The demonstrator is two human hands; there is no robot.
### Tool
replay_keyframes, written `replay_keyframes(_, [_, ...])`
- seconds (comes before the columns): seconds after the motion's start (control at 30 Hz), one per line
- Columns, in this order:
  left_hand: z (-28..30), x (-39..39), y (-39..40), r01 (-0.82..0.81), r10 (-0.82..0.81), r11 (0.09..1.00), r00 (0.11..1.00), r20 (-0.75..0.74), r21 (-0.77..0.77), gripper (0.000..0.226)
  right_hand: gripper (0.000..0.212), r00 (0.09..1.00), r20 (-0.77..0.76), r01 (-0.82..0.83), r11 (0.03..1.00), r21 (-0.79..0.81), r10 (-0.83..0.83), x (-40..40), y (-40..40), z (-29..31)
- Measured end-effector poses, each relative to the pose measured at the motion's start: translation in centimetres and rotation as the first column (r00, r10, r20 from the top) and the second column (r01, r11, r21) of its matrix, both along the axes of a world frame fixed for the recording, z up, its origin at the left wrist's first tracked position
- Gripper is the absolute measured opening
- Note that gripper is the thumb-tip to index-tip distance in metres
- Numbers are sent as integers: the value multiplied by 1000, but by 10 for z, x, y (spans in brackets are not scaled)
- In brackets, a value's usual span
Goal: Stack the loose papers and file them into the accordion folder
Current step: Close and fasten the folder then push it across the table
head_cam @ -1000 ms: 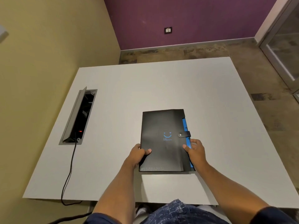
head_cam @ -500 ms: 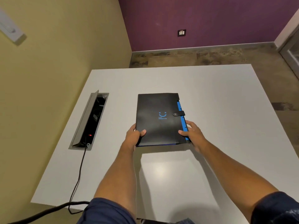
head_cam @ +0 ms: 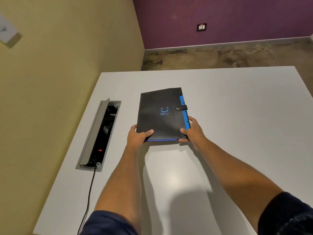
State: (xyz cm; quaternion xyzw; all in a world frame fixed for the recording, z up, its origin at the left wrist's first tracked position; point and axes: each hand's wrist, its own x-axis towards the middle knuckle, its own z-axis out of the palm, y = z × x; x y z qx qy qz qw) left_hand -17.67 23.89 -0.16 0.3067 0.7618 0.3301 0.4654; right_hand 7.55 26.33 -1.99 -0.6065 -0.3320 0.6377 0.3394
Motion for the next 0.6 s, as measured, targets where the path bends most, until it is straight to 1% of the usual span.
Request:
replay_keyframes(0.07, [-8, -2, 10, -120, 120, 992, 993, -7, 47, 86, 67, 999, 27, 25, 1000, 19, -26, -16, 18, -3])
replay_keyframes(0.1, [-10, -3, 15, -183, 184, 981, 983, -7, 58, 87, 65, 999, 43, 30, 999, 25, -31, -24, 26, -5])
replay_keyframes(0.17, [-13, -5, 25, -276, 277, 958, 961, -2, 77, 80, 63, 995, 89, 32, 999, 42, -36, -38, 42, -9])
replay_keyframes(0.27, [-23, -10, 41, -323, 326, 940, 945, -5, 107, 66, 65, 976, 215, 6, 997, 72, -21, -53, 61, -17])
replay_keyframes(0.33, [-28, -13, 49, -278, 287, 951, 956, -53, 133, 60, 64, 950, 312, -56, 994, 92, 25, -60, 71, -23])
replay_keyframes(0.43, [-35, -19, 60, -151, 178, 978, 964, -197, 142, 55, 62, 866, 488, -198, 972, 128, 112, -70, 83, -31])
replay_keyframes(0.5, [-38, -23, 62, -81, 112, 989, 958, -265, 125, 56, 60, 818, 558, -266, 952, 154, 138, -77, 90, -34])
replay_keyframes(0.6, [-43, -25, 66, 40, -13, 997, 934, -358, 67, 58, 58, 757, 623, -370, 915, 160, 197, -85, 100, -35])
